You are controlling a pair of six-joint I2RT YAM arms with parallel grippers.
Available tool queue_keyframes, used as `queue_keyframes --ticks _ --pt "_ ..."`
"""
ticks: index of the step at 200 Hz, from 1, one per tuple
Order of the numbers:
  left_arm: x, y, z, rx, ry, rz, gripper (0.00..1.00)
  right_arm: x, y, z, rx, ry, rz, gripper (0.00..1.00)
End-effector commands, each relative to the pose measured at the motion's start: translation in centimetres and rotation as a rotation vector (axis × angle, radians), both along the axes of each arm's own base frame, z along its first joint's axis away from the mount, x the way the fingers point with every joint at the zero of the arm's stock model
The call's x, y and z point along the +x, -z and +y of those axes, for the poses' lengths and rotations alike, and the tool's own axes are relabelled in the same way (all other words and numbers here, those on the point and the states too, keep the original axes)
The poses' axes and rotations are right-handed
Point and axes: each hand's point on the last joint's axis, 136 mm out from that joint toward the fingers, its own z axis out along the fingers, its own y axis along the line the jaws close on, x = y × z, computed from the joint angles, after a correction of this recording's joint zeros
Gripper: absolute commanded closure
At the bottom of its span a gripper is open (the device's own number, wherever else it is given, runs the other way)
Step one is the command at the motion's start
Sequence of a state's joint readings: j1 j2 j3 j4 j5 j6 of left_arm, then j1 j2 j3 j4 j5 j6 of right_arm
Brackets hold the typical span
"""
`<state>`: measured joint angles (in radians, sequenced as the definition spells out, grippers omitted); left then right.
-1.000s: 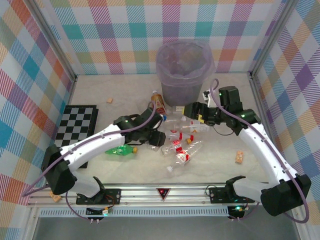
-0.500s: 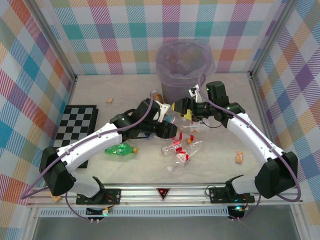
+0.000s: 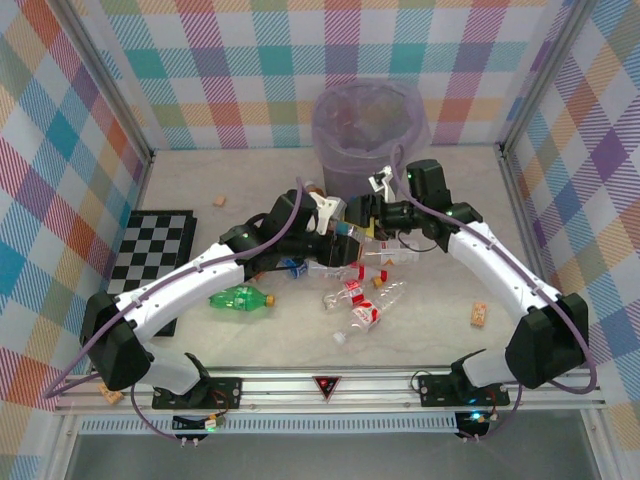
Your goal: Put the plastic bottles in the bin
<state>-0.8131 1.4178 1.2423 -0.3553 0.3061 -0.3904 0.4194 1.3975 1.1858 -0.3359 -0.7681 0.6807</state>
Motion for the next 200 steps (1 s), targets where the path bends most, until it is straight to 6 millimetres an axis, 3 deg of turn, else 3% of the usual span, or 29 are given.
queue_keyframes --ticks 1,56,86,112,131,171,200 --pt "1.2 -3.5 -0.7 -0.103 -0.003 -0.088 0.46 0.4 -0.1 0.3 -0.009 -0.005 0.006 0.38" --pt "1.9 -3.1 0.9 -0.077 -0.068 -0.105 0.38 2.0 -1.0 -0.2 -0.055 0.051 -0.027 0.50" --pt "1.9 -2.7 1.8 -0.059 -0.083 -0.109 0.21 3.4 -1.7 -0.7 -0.066 0.094 -0.045 0.54" --pt "0.8 -1.4 3.1 -0.018 -0.086 -0.080 0.08 6.0 -4.1 -2.1 -0.077 0.160 -0.120 0.57" --pt "-0.1 -0.7 4.9 0.036 -0.114 -0.061 0.00 8.5 -6.4 -3.7 -0.091 0.243 -0.185 0.57" --pt "-1.6 3.6 11.1 0.180 -0.320 0.115 0.00 15.1 -11.1 -7.7 -0.173 0.455 -0.367 0.59" --pt "-3.0 6.4 15.8 0.211 -0.535 0.232 0.00 19.4 -14.0 -8.5 -0.188 0.517 -0.453 0.59"
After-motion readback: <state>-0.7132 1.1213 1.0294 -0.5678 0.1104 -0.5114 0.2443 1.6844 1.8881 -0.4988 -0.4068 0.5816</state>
